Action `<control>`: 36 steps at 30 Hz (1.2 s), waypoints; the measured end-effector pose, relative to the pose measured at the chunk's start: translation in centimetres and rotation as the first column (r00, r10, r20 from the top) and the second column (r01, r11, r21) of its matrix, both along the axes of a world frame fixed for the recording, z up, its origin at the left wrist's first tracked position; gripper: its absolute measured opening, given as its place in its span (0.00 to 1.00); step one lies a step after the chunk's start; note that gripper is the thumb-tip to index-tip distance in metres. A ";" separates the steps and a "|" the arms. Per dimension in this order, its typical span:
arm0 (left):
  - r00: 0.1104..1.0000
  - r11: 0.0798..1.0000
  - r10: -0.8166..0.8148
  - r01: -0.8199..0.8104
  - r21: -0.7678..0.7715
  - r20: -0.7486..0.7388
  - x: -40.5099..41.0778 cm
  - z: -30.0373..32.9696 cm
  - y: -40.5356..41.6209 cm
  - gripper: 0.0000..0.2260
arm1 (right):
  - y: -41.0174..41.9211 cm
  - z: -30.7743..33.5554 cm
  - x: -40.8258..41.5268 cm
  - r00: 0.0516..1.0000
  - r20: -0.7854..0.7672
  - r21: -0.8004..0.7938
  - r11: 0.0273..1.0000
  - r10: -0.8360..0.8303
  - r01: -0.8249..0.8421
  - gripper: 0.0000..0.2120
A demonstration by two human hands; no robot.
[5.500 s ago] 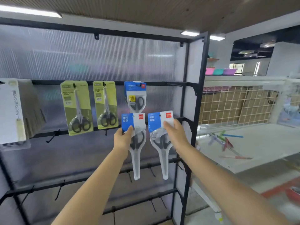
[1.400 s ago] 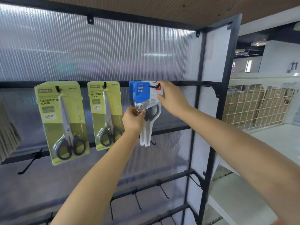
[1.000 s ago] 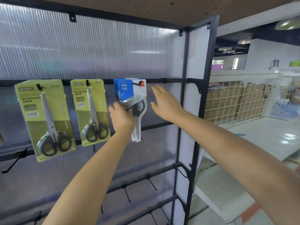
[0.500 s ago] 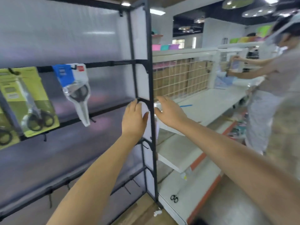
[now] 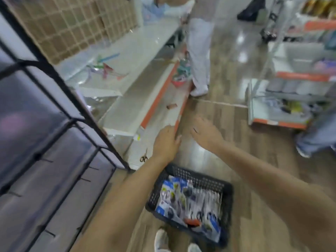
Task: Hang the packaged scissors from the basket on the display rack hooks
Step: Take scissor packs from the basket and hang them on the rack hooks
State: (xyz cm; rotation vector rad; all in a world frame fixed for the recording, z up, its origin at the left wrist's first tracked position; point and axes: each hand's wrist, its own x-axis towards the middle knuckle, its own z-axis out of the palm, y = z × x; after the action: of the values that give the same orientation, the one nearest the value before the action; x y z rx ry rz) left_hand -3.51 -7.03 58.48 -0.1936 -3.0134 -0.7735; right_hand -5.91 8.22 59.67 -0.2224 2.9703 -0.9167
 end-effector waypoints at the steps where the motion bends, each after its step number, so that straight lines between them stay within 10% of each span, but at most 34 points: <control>1: 0.999 1.000 -0.029 0.029 -0.001 0.043 0.5 -1.6 0.8 0.16 | 1.1 -1.8 0.6 0.998 0.052 -0.006 0.999 -0.041 0.041 0.15; 17: 0.780 0.966 -0.155 0.248 -0.072 0.607 6.6 -30.1 0.7 0.06 | 4.4 -32.7 13.7 0.600 0.673 0.080 0.849 -0.433 0.523 0.13; 36: 0.799 0.983 -0.041 0.140 -0.120 0.600 -2.2 -64.2 -2.1 0.05 | -1.1 -67.6 2.9 0.681 0.662 -0.026 0.898 -0.314 0.439 0.22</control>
State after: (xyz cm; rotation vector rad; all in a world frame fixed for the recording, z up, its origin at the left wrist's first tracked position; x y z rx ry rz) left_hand -5.70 -9.12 -5.75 -0.1107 -3.7004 -0.7055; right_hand -3.02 7.15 -7.97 0.6229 2.2981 -1.0314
